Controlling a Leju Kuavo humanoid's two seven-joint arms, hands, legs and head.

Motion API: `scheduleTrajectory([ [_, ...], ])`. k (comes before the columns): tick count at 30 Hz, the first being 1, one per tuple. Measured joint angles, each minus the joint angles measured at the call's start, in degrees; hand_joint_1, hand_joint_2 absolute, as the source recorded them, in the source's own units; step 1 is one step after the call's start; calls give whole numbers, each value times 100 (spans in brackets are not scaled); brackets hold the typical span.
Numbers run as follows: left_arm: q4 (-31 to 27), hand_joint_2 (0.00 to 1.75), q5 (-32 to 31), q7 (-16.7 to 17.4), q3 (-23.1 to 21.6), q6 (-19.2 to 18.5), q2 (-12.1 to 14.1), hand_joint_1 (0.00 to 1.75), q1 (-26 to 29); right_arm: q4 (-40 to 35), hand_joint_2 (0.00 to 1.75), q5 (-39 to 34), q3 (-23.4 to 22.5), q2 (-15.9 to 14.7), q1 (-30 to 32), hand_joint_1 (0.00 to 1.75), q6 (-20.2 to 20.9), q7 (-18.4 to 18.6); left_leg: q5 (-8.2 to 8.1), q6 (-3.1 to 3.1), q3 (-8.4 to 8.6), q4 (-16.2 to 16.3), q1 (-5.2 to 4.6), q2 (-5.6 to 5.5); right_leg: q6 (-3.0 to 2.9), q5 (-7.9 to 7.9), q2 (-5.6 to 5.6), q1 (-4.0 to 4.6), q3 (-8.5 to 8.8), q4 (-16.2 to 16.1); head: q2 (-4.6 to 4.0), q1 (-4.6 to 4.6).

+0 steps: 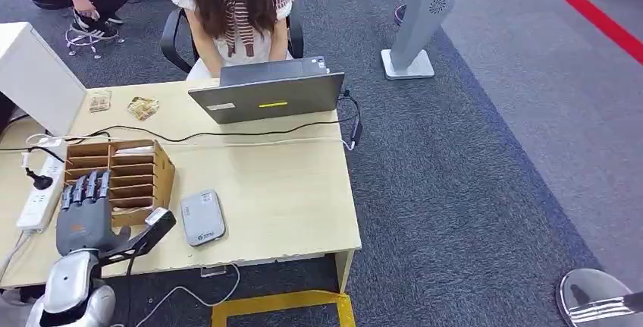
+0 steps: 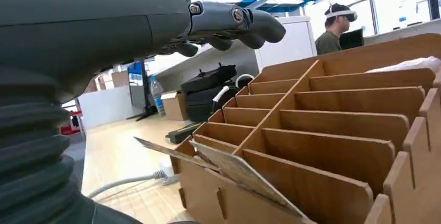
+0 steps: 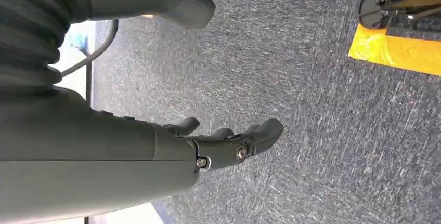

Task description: Pass the card to the sensor for recognition and then transmit it.

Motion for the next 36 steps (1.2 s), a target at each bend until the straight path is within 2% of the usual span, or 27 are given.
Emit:
scheduleTrajectory([
  [23,229,175,-48,-24,50,0,-52,0,-89,0,175,0,79,-2,-3,0,-24,31,0,0,0,0,0,0,0,0,0,0,0,0,0,0],
  [24,236,175,-48,-24,50,0,-57,175,-93,0,175,0,81,-2,-4,0,-24,31,0,0,0,0,0,0,0,0,0,0,0,0,0,0],
  [36,308,175,7,-142,50,22,-83,175,-109,0,175,-22,85,-2,-9,0,0,-2,0,0,0,0,0,0,0,0,0,0,0,0,0,0],
])
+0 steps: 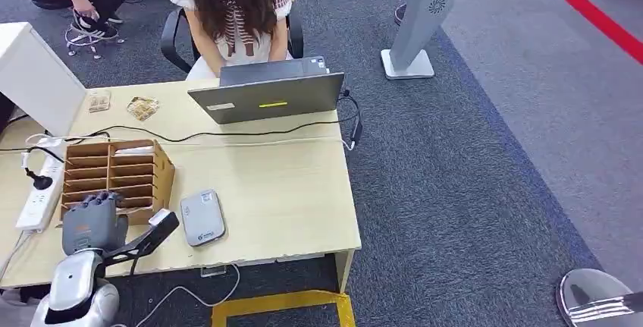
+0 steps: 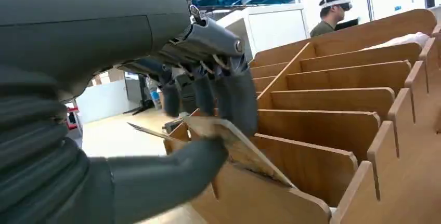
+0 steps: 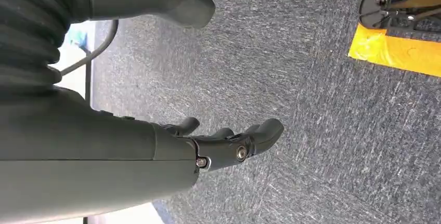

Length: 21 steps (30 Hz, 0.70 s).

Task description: Pass the card to the sensor for recognition and then transmit it.

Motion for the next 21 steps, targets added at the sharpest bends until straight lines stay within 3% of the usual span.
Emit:
scheduleTrajectory([
  [15,-13,175,135,-151,0,48,0,175,-29,0,175,-78,20,-2,-3,0,-2,-35,0,0,0,0,0,0,0,0,0,0,0,0,0,0],
  [21,-713,175,258,-324,-4,105,-7,175,161,0,175,-206,39,-2,-1,0,-52,-66,0,0,-1,0,0,0,0,0,0,0,0,0,0,0],
])
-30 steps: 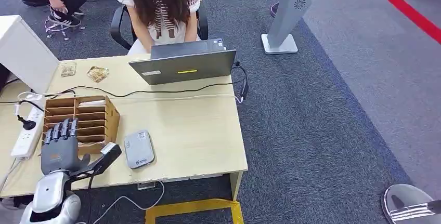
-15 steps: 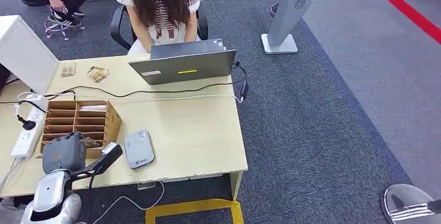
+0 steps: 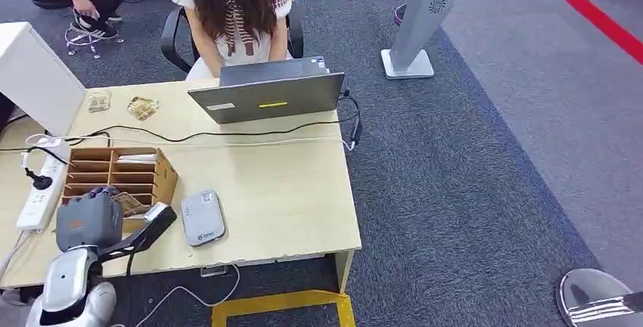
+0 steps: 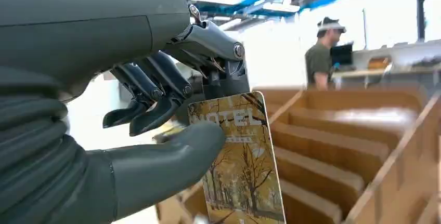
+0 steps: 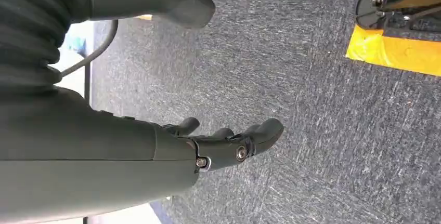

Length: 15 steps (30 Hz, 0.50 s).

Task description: Pass the card to the sensor for recognition and then transmit it.

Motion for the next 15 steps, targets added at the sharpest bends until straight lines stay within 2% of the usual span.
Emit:
scheduleTrajectory([
  [6,-990,175,149,-103,-74,15,2,175,200,0,175,-65,0,0,-2,0,-31,-9,0,0,-1,0,0,-1,1,-1,-1,0,0,0,0,0],
  [11,-1808,175,391,-299,-225,227,44,175,324,2,175,-150,0,0,6,0,-42,-13,0,0,0,0,1,-1,1,0,-1,0,0,0,0,0],
  [13,-2142,175,457,-302,-282,208,70,175,295,2,175,-146,4,0,5,0,-39,-13,0,0,2,1,0,-1,1,0,-1,0,-2,0,0,0],
  [15,-2235,175,408,-220,-337,177,83,175,26,2,175,-56,53,0,-1,0,7,-6,5,2,-2,3,1,-9,1,0,-11,1,-4,0,0,2],
])
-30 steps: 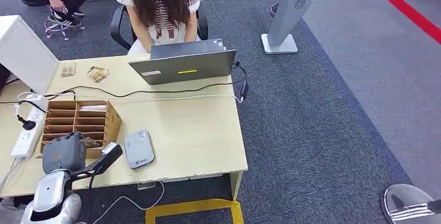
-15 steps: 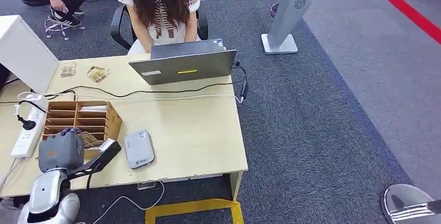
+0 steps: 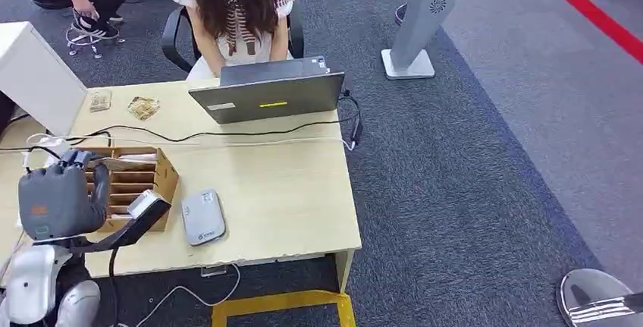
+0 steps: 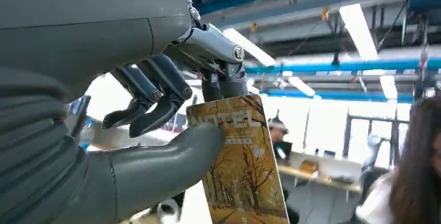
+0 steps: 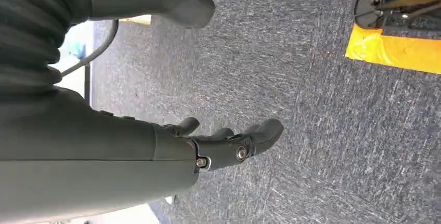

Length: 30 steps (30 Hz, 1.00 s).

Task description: Pass the card to the sensor for recognition and then transmit it.

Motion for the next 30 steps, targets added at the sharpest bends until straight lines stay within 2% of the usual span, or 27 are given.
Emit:
scheduleTrajectory([
  [4,503,175,-155,72,-2,247,18,175,-898,0,175,105,129,0,-50,0,74,4,10,-10,3,-1,0,-6,-3,12,-4,0,6,1,0,-4],
  [5,752,175,-309,178,-2,369,24,175,-1110,0,175,139,174,-2,-56,0,87,-7,14,-9,3,-1,0,-6,-4,14,-3,0,6,1,0,-2],
  [7,1561,175,-639,372,0,683,50,175,-1661,0,175,188,254,-13,-67,0,116,-24,22,-3,0,0,1,-8,-4,22,-5,0,4,1,0,0],
  [11,3420,175,-892,428,29,1237,162,175,-2781,2,175,223,393,-42,-96,0,164,-66,31,-15,0,-1,3,-5,-7,31,0,0,3,6,0,-2],
  [17,5129,175,-1106,608,46,1303,184,175,-3591,2,175,253,542,-55,-120,0,177,-66,31,-15,-8,0,2,-1,-7,31,4,2,-4,6,0,4],
  [21,5652,175,-1171,736,46,1268,166,175,-3823,4,175,260,601,-63,-125,0,177,-68,30,-15,-9,0,1,-2,-6,30,4,0,-5,5,0,-2],
  [30,6107,175,-1197,808,46,1276,122,175,-4031,4,175,249,623,-70,-129,0,184,-68,30,-14,-9,0,1,-1,-6,30,4,1,-6,4,0,0],
])
